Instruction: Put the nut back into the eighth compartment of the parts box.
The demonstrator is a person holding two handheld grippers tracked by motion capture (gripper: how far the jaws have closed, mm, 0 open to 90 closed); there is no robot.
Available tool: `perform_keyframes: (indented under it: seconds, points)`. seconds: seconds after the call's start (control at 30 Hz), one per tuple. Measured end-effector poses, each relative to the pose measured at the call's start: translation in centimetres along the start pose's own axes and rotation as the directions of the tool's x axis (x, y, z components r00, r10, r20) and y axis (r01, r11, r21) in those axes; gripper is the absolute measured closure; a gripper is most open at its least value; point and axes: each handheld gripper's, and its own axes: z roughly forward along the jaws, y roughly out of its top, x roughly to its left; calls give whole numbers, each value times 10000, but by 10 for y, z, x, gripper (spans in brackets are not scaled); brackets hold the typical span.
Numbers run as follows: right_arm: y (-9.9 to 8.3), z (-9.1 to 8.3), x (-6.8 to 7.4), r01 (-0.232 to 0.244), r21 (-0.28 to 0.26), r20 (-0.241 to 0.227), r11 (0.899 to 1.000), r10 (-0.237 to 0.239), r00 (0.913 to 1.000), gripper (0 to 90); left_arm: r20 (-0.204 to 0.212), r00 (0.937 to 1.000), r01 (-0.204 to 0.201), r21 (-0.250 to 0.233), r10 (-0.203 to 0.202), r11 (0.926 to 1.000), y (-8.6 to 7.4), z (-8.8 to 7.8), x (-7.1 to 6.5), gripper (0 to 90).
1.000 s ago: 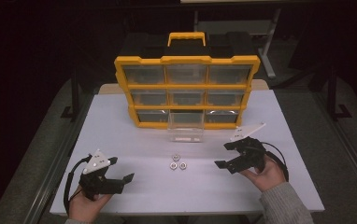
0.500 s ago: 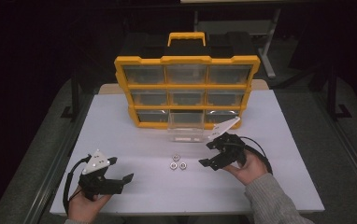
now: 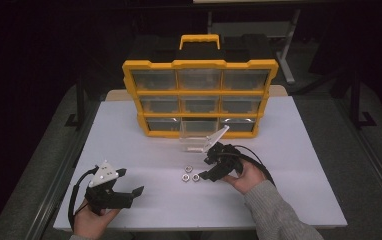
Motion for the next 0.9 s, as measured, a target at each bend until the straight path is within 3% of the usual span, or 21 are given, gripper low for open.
perform_keyframes:
  seconds: [0.33,0.53,0.9]
  points:
    - [9,24,0,145,519,-120,9985,-139,9998,483,-9,10000,15,12,-15,10000,0,-1,0,156]
    - [11,42,-1,-48,901,-285,9959,74,9996,538,-5,10000,54,-176,-54,9998,1,-1,-1,156]
    - [11,54,3,119,1318,-144,9912,-101,9998,651,-31,10000,24,-167,-24,9999,0,-1,-1,160]
